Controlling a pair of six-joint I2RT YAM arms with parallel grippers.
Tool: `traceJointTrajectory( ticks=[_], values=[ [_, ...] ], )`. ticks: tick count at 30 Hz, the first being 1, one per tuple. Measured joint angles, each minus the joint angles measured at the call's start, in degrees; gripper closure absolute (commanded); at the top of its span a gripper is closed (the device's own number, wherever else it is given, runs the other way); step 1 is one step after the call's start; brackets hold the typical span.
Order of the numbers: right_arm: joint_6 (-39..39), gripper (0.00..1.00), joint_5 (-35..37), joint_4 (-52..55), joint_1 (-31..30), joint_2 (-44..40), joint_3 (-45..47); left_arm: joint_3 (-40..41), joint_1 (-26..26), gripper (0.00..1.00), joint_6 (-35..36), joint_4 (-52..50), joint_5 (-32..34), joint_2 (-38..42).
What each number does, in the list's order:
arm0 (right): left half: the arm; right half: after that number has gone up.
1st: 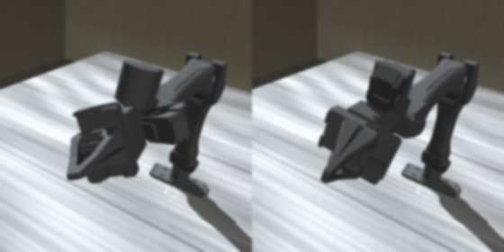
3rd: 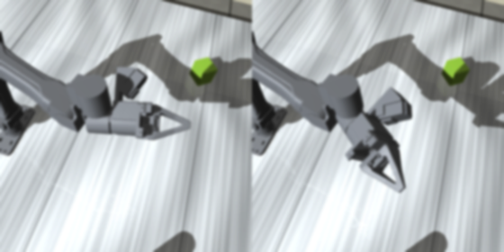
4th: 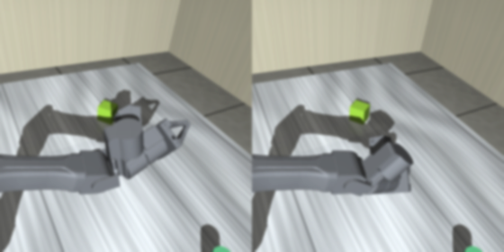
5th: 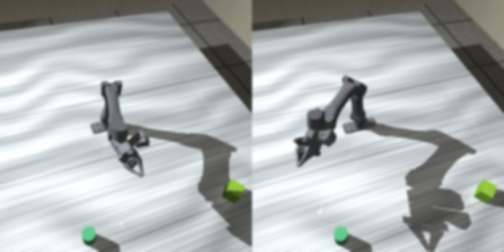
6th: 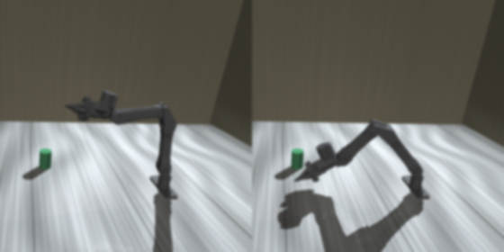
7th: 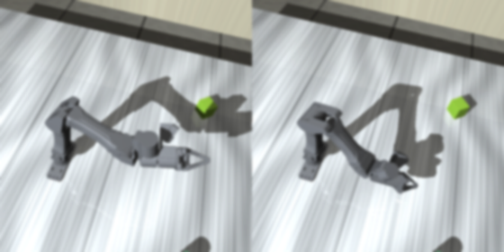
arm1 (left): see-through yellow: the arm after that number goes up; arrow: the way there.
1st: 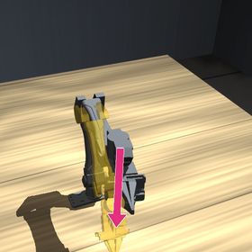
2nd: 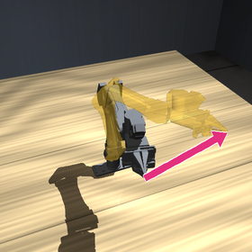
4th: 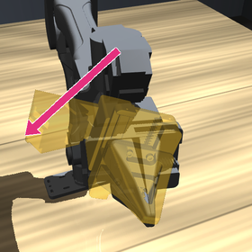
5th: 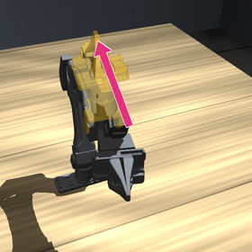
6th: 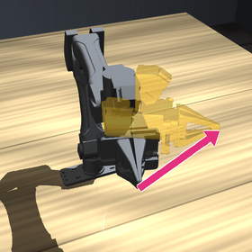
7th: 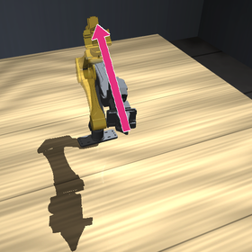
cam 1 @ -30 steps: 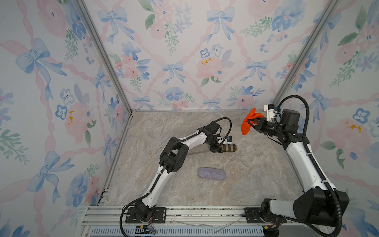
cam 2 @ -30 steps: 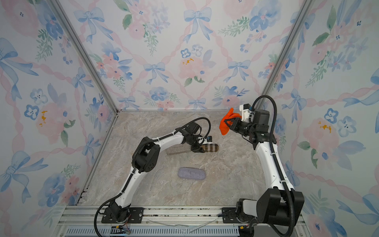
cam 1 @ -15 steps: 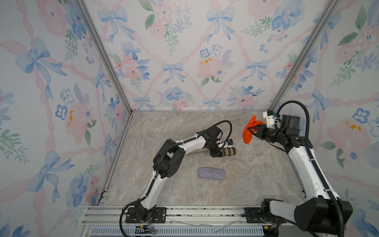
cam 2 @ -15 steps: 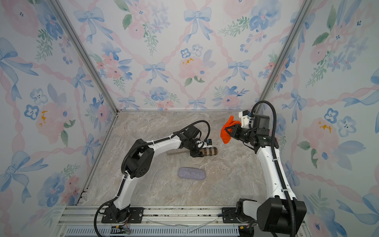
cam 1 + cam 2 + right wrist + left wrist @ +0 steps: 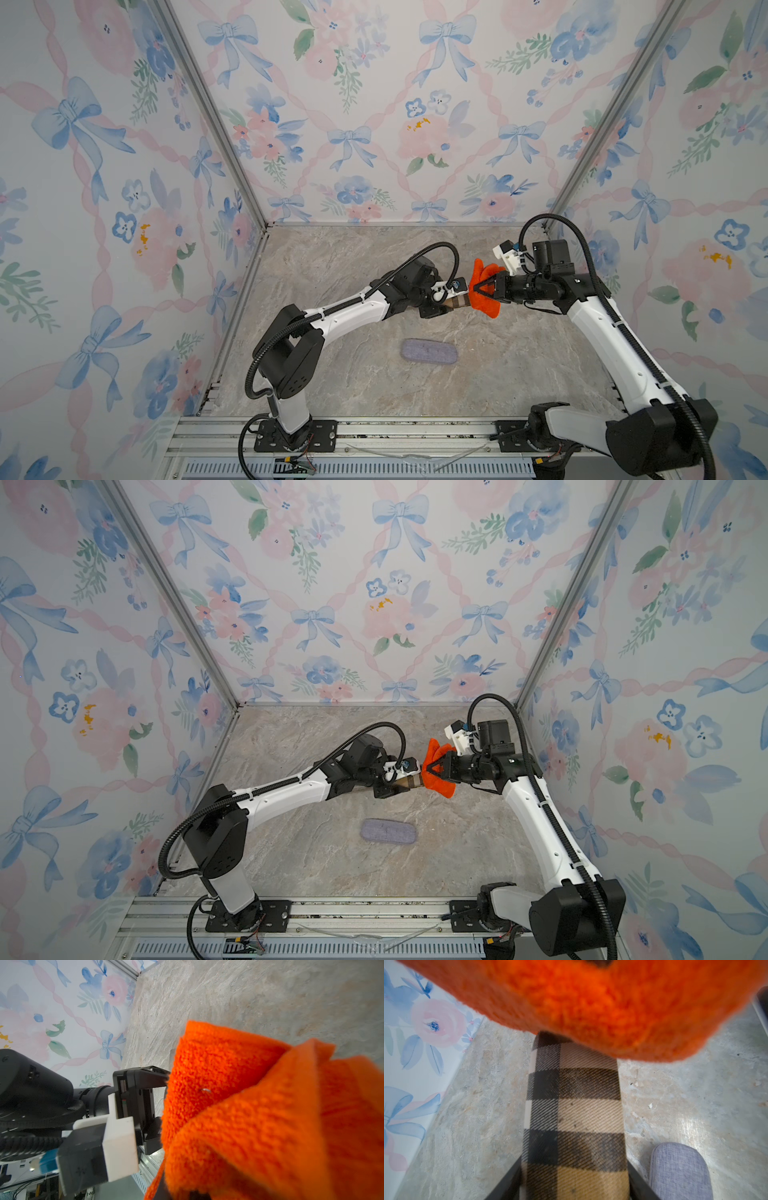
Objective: Wipe the eyeglass case
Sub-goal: Wipe the dirt from the eyeglass case.
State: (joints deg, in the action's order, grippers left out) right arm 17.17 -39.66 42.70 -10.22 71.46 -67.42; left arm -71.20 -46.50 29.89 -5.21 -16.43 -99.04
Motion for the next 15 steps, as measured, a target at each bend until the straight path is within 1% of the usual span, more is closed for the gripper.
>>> traceJointTrajectory(
  ticks=[6,9,13,15],
  values=[
    [3.21,1.00,-0.70,-5.62,-6.99,3.50,2.60,8.81,-0.04,0.78,-3.87,5.79,1.36,7.19],
    [3.39,1.00,-1.70,-6.38,-7.39,3.67,3.06,10.91,-0.04,0.77,-4.98,6.40,1.95,8.94],
    [3.41,1.00,-2.10,-6.29,-6.60,3.67,2.47,11.52,-0.22,0.77,-5.62,7.72,2.43,9.77],
    [3.98,1.00,-1.86,-6.88,-7.76,3.69,2.14,11.98,-0.24,0.77,-6.03,8.48,2.82,10.25]
  ],
)
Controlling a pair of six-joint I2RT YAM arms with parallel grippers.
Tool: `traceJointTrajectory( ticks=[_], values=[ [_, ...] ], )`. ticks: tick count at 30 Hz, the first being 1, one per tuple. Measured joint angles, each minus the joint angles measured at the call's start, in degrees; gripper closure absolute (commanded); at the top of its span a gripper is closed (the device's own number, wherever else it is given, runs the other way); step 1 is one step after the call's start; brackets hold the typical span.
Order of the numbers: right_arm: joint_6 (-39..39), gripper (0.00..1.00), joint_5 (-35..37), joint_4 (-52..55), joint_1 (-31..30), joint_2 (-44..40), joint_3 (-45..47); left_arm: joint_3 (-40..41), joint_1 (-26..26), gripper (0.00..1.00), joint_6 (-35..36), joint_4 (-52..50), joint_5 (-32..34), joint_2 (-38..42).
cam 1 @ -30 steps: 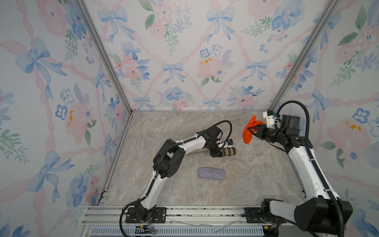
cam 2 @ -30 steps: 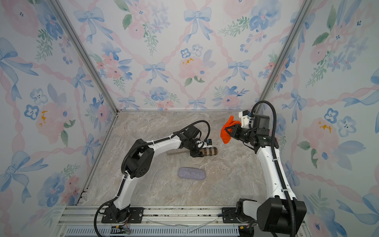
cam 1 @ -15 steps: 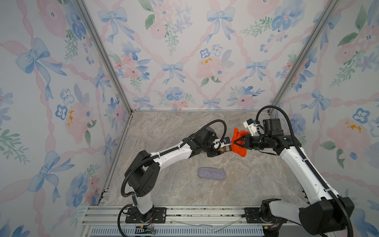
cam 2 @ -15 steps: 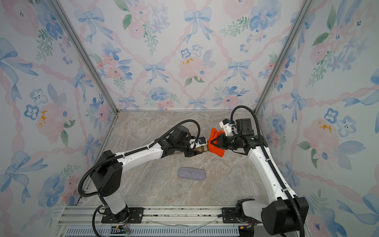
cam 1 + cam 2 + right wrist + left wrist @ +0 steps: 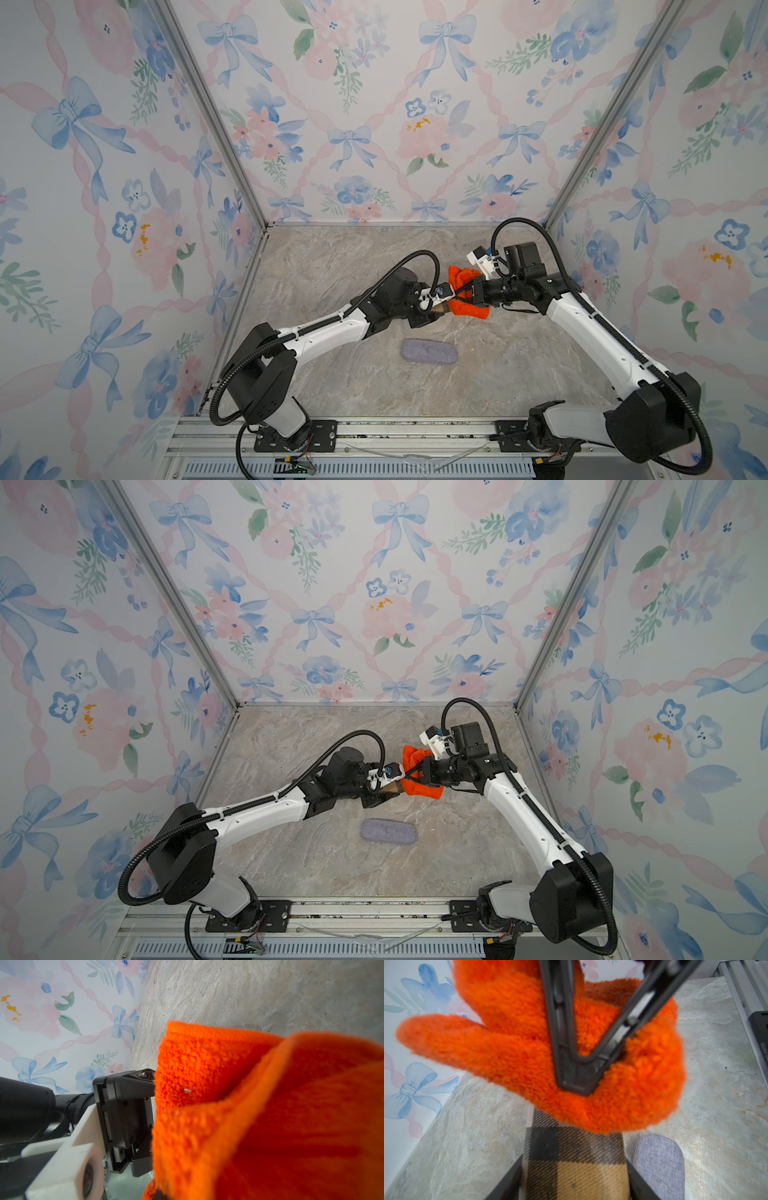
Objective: Wipe the eyeglass case
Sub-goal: Wipe the dirt from the eyeglass case.
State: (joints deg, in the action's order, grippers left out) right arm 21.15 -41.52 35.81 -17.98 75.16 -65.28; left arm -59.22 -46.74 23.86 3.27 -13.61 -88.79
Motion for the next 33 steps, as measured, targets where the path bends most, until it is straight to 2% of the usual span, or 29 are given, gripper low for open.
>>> traceJointTrajectory(
  ticks=[6,10,14,16,21,24,28,33],
  values=[
    [2.84,1.00,-2.03,-5.90,-6.19,3.43,-0.02,1.25,0.00,0.77,-0.57,0.68,1.40,1.73],
    [1.75,1.00,-5.64,-5.07,-1.55,3.37,0.00,2.34,-0.13,0.76,-0.57,0.92,2.45,3.06],
    [-0.24,1.00,-5.75,-1.95,3.32,3.10,-1.68,3.06,-0.11,0.76,-0.59,0.96,3.19,4.37],
    [-0.11,1.00,-5.09,-2.25,2.54,3.13,-1.73,3.08,-0.11,0.77,-0.59,0.94,3.43,4.63],
    [0.70,1.00,-6.16,-4.83,-4.26,5.01,-1.73,3.10,0.00,0.77,-1.25,1.11,3.91,4.63],
    [0.26,1.00,-8.33,-4.42,-2.40,6.14,-1.88,3.76,0.39,0.77,-1.66,1.49,3.98,4.63],
    [-0.81,1.00,-7.30,-1.84,1.53,6.99,-3.89,5.51,1.53,0.77,-2.45,2.97,3.80,5.46],
    [-0.70,1.00,-6.73,-2.38,-3.08,8.94,-6.16,7.67,2.91,0.76,-3.58,3.02,3.82,8.41]
  ],
)
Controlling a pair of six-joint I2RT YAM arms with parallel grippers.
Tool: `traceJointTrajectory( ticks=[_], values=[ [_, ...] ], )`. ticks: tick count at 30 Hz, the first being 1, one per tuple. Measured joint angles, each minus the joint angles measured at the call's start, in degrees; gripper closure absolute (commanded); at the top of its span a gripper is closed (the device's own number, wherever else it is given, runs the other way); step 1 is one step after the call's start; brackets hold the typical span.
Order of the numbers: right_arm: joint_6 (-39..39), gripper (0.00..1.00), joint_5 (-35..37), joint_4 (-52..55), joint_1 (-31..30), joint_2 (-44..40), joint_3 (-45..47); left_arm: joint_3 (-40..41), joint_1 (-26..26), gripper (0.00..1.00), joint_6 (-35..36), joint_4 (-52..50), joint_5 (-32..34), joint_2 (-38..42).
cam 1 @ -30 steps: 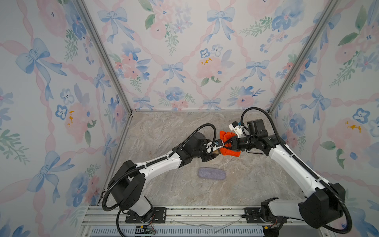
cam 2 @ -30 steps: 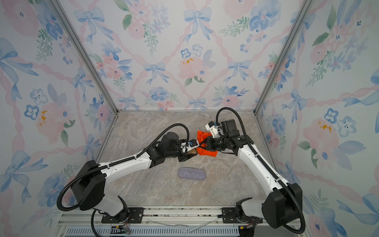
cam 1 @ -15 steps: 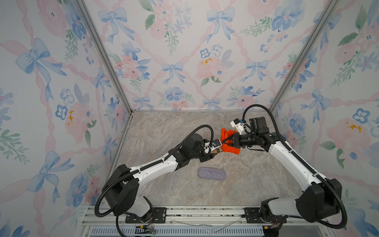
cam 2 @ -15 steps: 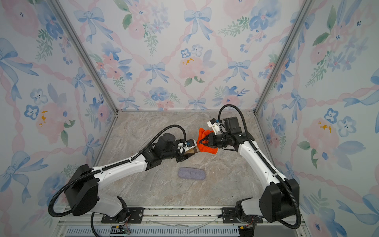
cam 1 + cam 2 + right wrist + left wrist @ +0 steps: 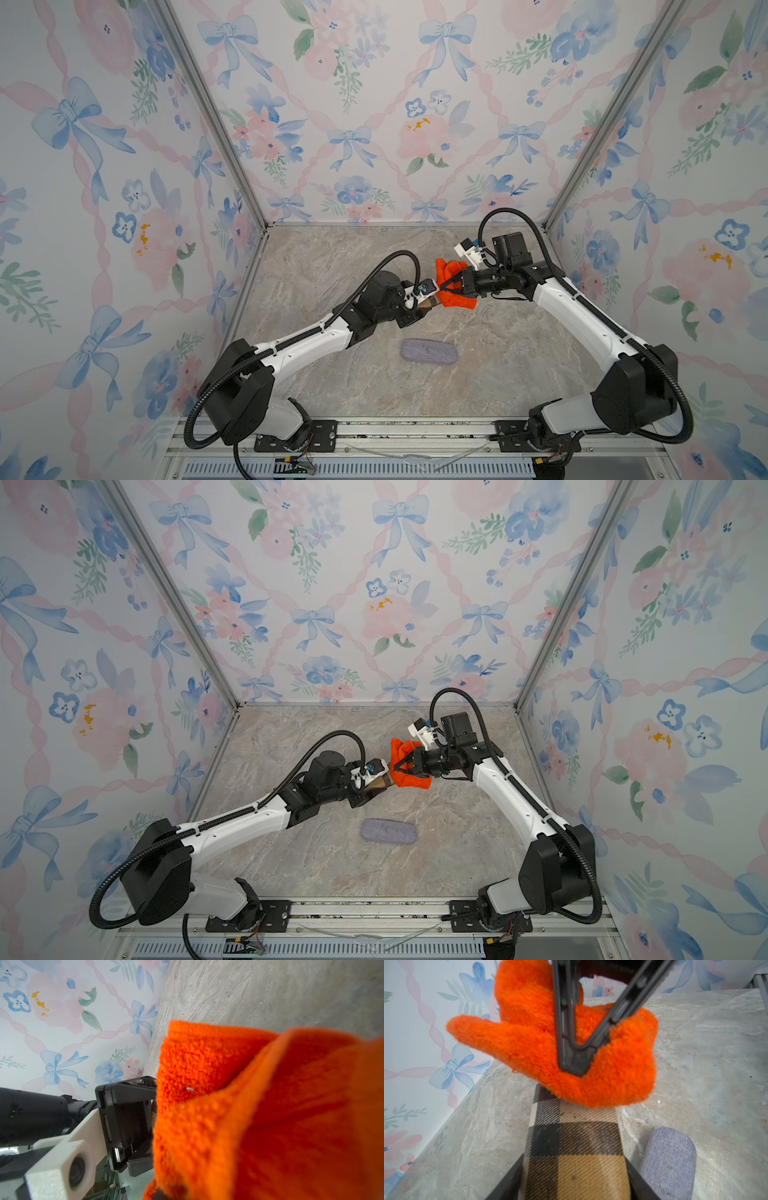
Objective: Wipe the eyeglass case
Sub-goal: Wipe the dirt from the eyeglass case.
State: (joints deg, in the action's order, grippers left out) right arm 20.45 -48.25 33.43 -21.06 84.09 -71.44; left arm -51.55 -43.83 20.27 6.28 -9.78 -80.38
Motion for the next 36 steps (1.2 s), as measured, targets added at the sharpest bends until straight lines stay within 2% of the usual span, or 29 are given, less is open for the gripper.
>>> traceJointTrajectory(
  ticks=[3,9,14,21,27,33,36],
  values=[
    [-0.76,1.00,-0.13,0.92,-1.40,1.36,-1.20,0.68,0.04,0.76,-0.55,0.11,-0.04,0.39],
    [0.00,1.00,-0.44,2.34,1.66,1.40,-2.10,1.62,-0.02,0.76,-1.75,2.64,-0.07,0.46],
    [2.25,1.00,0.22,0.79,-3.67,2.16,-2.99,3.67,-0.39,0.77,-2.56,4.46,0.24,2.05],
    [1.46,1.00,2.34,6.23,-3.30,4.81,-9.62,7.54,-0.83,0.77,-3.65,7.76,0.48,5.27],
    [0.98,1.00,2.89,7.17,-7.89,6.10,-11.63,8.41,-0.83,0.77,-4.52,8.70,0.61,6.58],
    [0.11,1.00,2.71,9.29,-3.43,5.62,-11.67,9.73,-1.16,0.77,-5.57,8.74,0.70,7.61],
    [1.05,1.00,3.72,7.10,-4.17,5.25,-10.82,9.79,-1.14,0.77,-6.01,8.63,0.94,7.78]
  ],
)
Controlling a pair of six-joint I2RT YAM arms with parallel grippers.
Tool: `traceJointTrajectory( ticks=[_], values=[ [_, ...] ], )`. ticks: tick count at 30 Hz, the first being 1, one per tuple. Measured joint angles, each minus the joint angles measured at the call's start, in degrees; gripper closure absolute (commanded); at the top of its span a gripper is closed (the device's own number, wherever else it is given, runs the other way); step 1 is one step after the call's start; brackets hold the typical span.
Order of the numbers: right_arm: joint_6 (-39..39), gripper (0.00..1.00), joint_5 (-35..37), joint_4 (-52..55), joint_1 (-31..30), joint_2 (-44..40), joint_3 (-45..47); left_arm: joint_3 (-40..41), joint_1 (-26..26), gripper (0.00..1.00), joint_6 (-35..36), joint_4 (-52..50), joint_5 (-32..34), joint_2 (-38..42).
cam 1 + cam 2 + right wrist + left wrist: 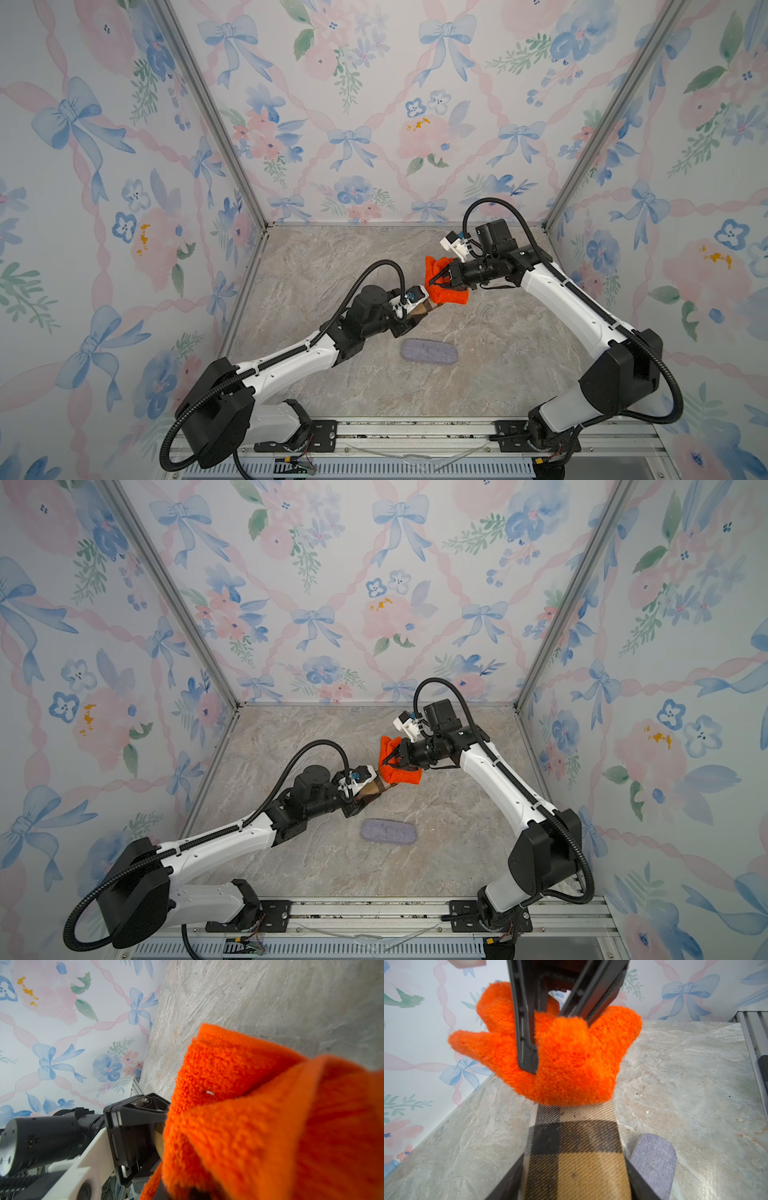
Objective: Wipe the eyeglass case
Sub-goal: Wipe the dirt from the eyeglass case.
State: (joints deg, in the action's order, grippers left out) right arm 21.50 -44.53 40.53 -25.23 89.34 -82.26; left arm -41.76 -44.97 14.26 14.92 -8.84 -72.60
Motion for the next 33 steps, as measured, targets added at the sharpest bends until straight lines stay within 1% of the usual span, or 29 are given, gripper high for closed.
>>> traceJointTrajectory(
  ticks=[3,6,9,11,14,16,20,23,27,29,33],
  values=[
    [1.53,1.00,-0.26,-4.42,-4.22,0.11,1.84,0.15,-0.02,0.77,-0.02,-0.44,0.09,0.35],
    [1.62,1.00,-1.07,-5.60,-5.70,0.26,2.84,0.17,-0.02,0.77,0.00,-0.98,0.09,0.55],
    [0.66,1.00,-1.73,-4.87,-2.58,0.11,2.91,0.17,-0.02,0.77,0.00,-1.55,0.09,0.57],
    [-0.63,1.00,-1.29,-3.74,1.09,-0.44,2.91,0.17,0.00,0.77,0.00,-2.05,0.09,0.57],
    [-1.11,1.00,-0.37,-3.85,3.67,-1.90,4.11,0.02,0.00,0.77,0.00,-2.25,0.07,0.55],
    [-0.39,1.00,-0.48,-5.99,2.71,-2.91,6.23,-0.22,0.00,0.77,0.00,-2.71,0.04,0.50],
    [2.78,1.00,-2.78,-12.31,-1.92,-3.19,11.10,-1.09,0.42,0.77,0.00,-4.52,-0.04,-1.01],
    [4.92,1.00,-5.18,-15.78,-2.84,-3.17,14.21,-1.66,0.90,0.77,0.02,-5.77,-0.17,-2.12],
    [5.35,1.00,-7.89,-16.85,-0.50,-3.28,14.99,-2.60,1.40,0.77,-0.07,-6.08,-0.61,-2.58],
    [4.31,1.00,-8.74,-16.26,1.86,-4.04,14.99,-3.17,2.08,0.77,-0.68,-6.08,-1.05,-2.58],
    [1.25,1.00,-7.23,-13.38,6.05,-7.67,15.26,-6.21,4.13,0.76,-2.62,-8.70,-3.34,-2.75]
  ],
)
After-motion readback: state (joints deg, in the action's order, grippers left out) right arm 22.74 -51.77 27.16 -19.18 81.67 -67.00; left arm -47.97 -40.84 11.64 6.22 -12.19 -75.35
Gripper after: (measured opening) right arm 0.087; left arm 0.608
